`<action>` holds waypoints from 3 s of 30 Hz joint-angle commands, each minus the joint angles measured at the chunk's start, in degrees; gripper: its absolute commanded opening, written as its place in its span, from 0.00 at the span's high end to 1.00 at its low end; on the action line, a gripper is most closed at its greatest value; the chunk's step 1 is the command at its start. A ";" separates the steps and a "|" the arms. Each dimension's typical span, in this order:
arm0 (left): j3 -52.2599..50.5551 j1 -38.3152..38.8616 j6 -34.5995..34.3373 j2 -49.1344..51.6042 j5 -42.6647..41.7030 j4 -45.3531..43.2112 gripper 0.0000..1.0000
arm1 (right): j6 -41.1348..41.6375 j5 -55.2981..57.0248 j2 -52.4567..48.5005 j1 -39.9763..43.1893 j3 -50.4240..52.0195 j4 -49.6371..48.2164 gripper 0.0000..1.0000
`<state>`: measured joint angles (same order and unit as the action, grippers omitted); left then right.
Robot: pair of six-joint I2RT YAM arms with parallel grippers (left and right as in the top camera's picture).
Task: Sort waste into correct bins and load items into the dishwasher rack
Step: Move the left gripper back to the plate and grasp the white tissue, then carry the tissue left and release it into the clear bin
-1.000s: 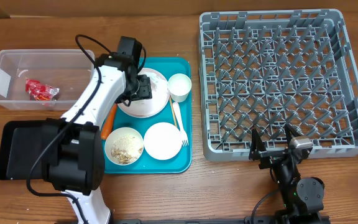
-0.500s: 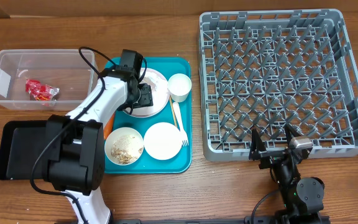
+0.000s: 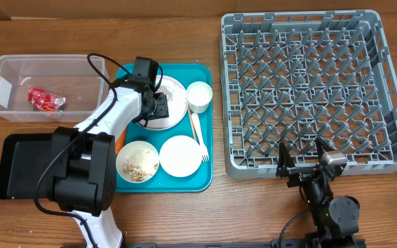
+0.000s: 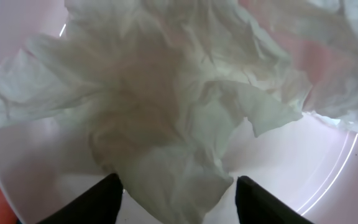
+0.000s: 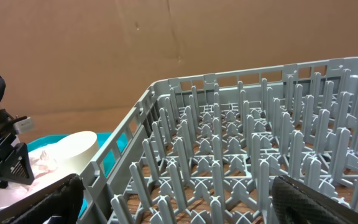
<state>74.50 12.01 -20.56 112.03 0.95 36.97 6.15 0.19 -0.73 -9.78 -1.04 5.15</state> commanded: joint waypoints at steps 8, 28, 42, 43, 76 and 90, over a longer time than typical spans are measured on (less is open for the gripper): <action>-0.52 0.09 0.39 0.59 0.52 -0.70 0.59 | -0.20 -0.31 0.55 0.22 0.59 -0.33 0.00; 4.57 0.07 1.09 0.55 0.52 9.20 0.96 | -0.20 -0.31 0.55 0.22 0.59 -0.33 0.00; 32.54 0.02 2.62 0.55 0.55 35.04 0.96 | -0.20 -0.31 0.55 0.22 0.59 -0.33 0.00; 33.66 0.02 2.62 0.55 0.55 35.71 0.96 | -0.20 -0.31 0.55 0.22 0.59 -0.33 0.00; 43.82 -22.80 -0.42 0.59 6.99 47.12 0.96 | -0.20 -0.31 0.55 0.22 0.59 -0.33 0.00; 29.79 -28.70 1.29 0.61 7.13 29.53 0.96 | -0.20 -0.31 0.55 0.22 0.59 -0.33 0.00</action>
<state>107.11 -14.35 -19.53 112.53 7.38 69.49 6.20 0.19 -0.73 -9.78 -1.04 5.17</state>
